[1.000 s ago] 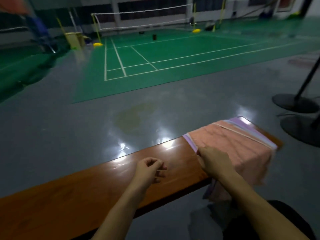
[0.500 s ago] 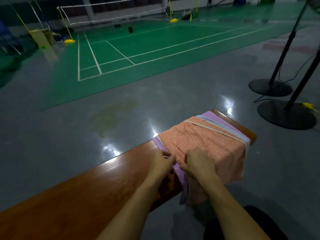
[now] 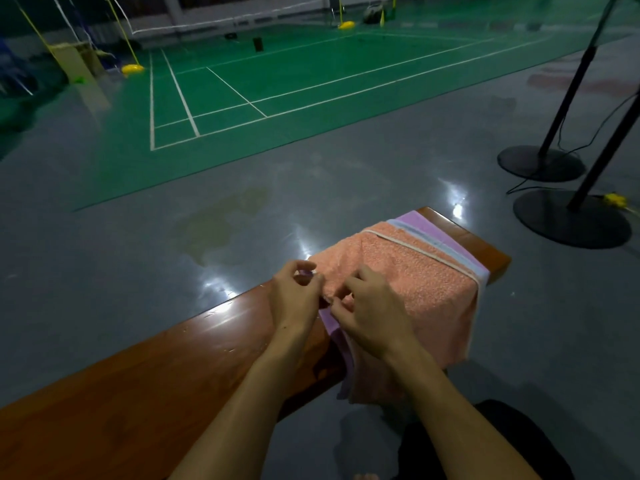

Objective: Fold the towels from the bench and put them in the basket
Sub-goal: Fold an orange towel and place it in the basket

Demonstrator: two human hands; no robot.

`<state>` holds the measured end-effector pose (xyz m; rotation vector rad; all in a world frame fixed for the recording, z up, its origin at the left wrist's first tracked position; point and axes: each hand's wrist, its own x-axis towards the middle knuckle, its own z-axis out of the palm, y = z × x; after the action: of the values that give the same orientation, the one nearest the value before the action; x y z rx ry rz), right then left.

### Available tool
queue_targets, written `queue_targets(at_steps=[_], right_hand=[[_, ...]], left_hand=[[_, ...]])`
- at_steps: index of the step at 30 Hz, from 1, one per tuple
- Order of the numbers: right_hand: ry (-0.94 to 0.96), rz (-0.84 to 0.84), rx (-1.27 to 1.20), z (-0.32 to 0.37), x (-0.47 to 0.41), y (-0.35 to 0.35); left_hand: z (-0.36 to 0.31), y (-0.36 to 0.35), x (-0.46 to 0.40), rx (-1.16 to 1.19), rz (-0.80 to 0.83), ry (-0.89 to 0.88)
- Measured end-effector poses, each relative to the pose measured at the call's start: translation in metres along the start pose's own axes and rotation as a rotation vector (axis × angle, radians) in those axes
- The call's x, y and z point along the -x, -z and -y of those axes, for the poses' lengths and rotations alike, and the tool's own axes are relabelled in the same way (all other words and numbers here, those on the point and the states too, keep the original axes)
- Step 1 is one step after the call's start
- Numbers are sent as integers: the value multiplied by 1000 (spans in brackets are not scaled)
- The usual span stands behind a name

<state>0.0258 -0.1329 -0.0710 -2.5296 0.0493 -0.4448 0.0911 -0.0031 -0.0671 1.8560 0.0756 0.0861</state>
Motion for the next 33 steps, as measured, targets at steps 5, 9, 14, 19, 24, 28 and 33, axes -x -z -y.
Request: queue_targets(at_steps=[5, 9, 14, 19, 24, 28, 33], right_hand=[[-170, -3, 76, -25, -16, 5], [-539, 15, 249, -62, -28, 12], [-532, 176, 302, -98, -29, 3], [-548, 181, 290, -99, -27, -5], [-546, 291, 365, -98, -28, -18], [-481, 305, 480, -70, -30, -27], [-29, 101, 391, 5, -14, -65]], left_hand=[[6, 23, -4, 130, -102, 56], [39, 35, -9, 207, -125, 163], [61, 48, -7, 180, -214, 146], [86, 104, -11, 42, -307, 126], [103, 197, 8, -377, -275, 148], [113, 226, 24, -674, -201, 26], [108, 182, 41, -1033, -105, -185]])
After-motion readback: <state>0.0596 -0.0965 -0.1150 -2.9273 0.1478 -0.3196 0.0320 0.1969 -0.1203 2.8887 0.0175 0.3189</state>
